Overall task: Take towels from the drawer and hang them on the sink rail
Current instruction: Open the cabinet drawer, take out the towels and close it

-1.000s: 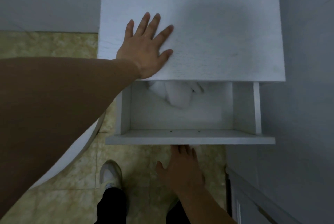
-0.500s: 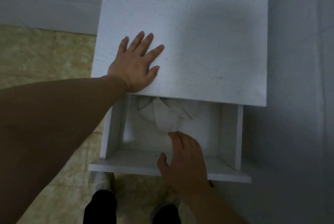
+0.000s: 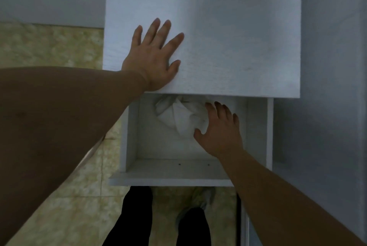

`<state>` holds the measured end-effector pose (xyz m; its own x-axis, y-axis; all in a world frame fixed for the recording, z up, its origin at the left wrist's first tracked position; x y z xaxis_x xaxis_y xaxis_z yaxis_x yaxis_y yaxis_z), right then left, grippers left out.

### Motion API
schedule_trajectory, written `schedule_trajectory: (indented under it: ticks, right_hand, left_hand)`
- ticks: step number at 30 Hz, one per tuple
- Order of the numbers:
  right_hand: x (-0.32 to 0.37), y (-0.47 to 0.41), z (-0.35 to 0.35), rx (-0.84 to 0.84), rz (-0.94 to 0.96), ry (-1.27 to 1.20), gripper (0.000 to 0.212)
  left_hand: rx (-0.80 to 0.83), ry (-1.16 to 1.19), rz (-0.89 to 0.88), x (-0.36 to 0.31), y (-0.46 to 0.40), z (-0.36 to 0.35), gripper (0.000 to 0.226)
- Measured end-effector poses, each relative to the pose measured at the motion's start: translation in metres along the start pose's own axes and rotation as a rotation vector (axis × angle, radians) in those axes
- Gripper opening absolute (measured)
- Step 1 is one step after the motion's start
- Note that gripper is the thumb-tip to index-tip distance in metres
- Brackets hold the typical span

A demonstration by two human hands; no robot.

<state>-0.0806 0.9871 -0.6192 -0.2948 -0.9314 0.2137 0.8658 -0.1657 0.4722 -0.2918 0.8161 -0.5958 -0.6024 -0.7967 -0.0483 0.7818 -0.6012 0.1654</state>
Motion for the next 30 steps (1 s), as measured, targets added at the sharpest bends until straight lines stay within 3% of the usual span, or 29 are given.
schedule_trajectory:
  ticks: [8,16,20,25,30]
  right_hand:
    - [0.031,-0.008,0.001,-0.038,-0.108,-0.098,0.092]
    - [0.033,-0.020,-0.002,-0.053,-0.080,-0.066,0.101]
    - [0.029,-0.033,-0.004,-0.070,-0.001,-0.045,0.100]
    - [0.005,-0.037,-0.010,-0.102,0.113,-0.042,0.094]
    - [-0.024,-0.048,-0.015,-0.157,0.138,-0.033,0.090]
  left_hand:
    - [0.040,-0.003,-0.031,0.000,0.000,0.001,0.074]
    - [0.091,0.009,-0.103,-0.012,0.024,0.001,0.075]
    - [-0.064,0.168,-0.172,-0.034,0.103,-0.019,0.057]
    - [-0.259,0.298,-0.043,-0.070,0.152,-0.042,0.054]
    - [0.000,0.266,0.333,-0.093,0.121,-0.070,0.082]
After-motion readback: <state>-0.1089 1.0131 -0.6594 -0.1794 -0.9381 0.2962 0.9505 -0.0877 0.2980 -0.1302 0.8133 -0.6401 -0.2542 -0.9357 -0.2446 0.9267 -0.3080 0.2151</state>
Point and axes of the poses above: each hand's wrist, its own y-axis away from the middle knuckle, its own z-axis out of the back of the hand, x = y × z, the point moved 1 cm from there along -y, towards the middle knuckle
